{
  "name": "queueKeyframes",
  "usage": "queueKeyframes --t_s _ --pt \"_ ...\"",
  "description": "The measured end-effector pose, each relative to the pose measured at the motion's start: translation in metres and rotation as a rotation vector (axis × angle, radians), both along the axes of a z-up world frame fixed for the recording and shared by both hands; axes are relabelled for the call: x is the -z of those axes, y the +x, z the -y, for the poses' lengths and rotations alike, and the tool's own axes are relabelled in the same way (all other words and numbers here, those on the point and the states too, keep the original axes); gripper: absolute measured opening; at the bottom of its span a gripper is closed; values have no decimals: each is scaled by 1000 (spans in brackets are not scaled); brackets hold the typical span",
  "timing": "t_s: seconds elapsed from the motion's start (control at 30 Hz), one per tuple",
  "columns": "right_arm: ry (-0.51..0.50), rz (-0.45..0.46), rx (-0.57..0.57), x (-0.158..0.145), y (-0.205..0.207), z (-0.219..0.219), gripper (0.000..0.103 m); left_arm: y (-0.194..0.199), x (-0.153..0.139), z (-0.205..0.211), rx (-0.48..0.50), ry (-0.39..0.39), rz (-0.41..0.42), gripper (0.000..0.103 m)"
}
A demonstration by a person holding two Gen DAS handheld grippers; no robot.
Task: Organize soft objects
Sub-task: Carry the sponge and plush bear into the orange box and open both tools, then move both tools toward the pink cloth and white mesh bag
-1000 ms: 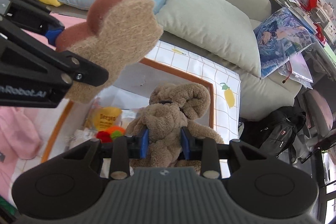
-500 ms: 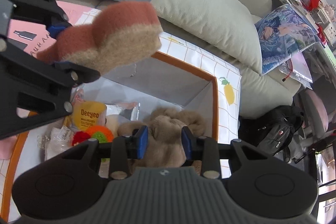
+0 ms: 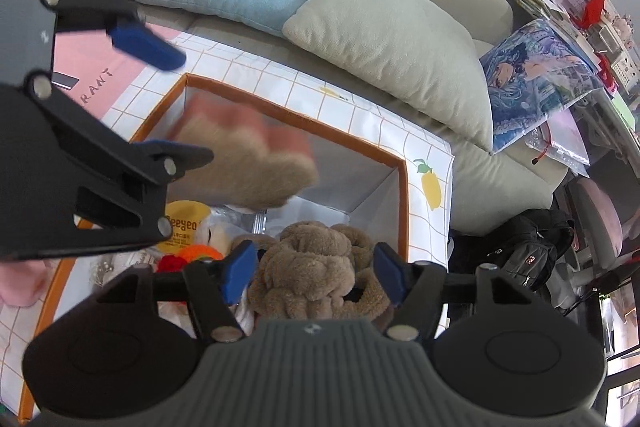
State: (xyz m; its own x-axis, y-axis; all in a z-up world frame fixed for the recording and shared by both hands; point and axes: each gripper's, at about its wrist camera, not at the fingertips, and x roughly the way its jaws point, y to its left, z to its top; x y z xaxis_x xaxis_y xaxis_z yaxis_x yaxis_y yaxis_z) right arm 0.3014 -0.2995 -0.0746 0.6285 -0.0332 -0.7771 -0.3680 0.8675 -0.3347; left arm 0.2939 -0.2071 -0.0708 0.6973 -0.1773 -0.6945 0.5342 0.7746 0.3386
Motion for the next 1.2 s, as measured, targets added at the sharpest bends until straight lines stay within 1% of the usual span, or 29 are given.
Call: queueKeyframes --t_s 0.2,0.37,0.47,0.6,0.73,0.83,1.0,1.1,1.2 --pt "15 0 14 -6 -7 -1 67 -9 -14 -11 -22 -45 14 72" --pt "24 20 24 -18 -20 -5 68 -24 -27 -19 -27 -71 30 72" --pt "50 50 26 -30 -33 -8 72 -35 -36 -26 -32 -92 48 72" --pt "96 81 41 -44 -54 -15 74 -54 -48 -40 -67 -153 63 72" --pt "171 112 61 -53 -78 -27 76 -77 -57 -61 -118 -240 75 72" --pt "220 138 71 -56 -95 -39 76 -91 -60 -80 -161 -273 76 72" --pt "303 143 97 -53 -117 -60 77 -115 -59 -112 -213 -285 78 72" --pt "343 143 117 -49 -127 -73 77 -126 -53 -132 -258 -278 66 72" --pt "370 132 123 -41 -135 -86 77 -134 -44 -153 -301 -273 36 71"
